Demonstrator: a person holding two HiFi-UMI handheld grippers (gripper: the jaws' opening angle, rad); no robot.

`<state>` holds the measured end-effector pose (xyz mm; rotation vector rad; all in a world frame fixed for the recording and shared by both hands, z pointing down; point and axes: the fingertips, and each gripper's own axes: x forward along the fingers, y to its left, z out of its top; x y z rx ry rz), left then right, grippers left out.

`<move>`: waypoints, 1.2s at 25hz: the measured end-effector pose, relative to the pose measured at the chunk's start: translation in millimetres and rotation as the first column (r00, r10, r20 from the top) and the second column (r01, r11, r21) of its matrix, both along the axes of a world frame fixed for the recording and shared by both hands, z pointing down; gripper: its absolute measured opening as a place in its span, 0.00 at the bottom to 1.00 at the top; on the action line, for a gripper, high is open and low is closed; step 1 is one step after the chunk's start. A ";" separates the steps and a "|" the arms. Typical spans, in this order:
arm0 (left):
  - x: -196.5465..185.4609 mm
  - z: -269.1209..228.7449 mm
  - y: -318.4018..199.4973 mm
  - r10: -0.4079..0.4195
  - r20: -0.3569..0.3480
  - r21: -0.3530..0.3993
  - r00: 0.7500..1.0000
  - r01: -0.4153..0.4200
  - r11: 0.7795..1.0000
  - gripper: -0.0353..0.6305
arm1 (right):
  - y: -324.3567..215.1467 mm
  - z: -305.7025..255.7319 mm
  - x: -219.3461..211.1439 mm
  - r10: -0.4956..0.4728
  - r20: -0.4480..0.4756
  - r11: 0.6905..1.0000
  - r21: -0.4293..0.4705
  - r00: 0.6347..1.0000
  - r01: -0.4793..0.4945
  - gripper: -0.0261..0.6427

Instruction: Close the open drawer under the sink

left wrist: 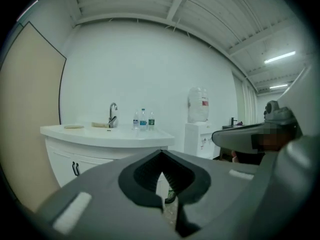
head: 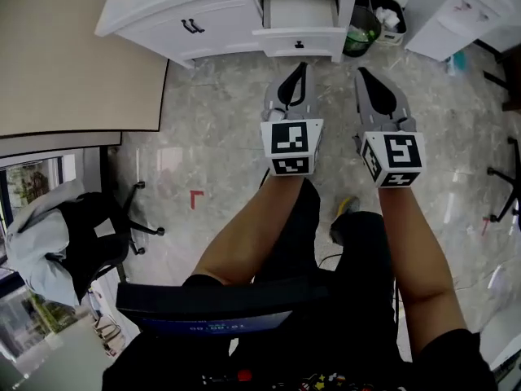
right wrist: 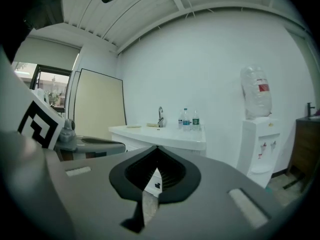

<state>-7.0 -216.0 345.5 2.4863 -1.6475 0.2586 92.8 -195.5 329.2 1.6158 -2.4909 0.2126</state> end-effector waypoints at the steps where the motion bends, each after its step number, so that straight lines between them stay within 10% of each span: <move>1: -0.6 19.1 -21.9 -0.018 0.007 -0.001 1.000 0.018 1.000 0.06 | -20.8 12.6 -0.2 -0.008 0.000 1.000 0.005 1.000 0.008 0.08; 6: 1.1 161.9 -100.4 -0.079 0.032 -0.057 0.996 0.080 0.995 0.06 | -95.4 117.6 -4.5 -0.057 0.005 0.998 0.038 0.998 0.057 0.08; 9: -4.1 240.8 -135.2 -0.115 0.000 -0.088 0.993 0.115 0.990 0.28 | -128.3 193.9 -7.6 -0.079 0.002 0.997 0.018 0.997 0.079 0.08; 13: -6.7 307.1 -172.5 -0.153 0.015 -0.066 0.988 0.154 0.986 0.31 | -160.0 266.1 5.1 -0.058 0.003 0.998 0.030 0.998 0.058 0.08; 30: -13.4 352.8 -248.0 -0.190 -0.033 0.057 0.981 0.192 0.980 0.24 | -220.7 336.5 -19.5 -0.095 0.013 0.984 0.152 0.995 0.092 0.08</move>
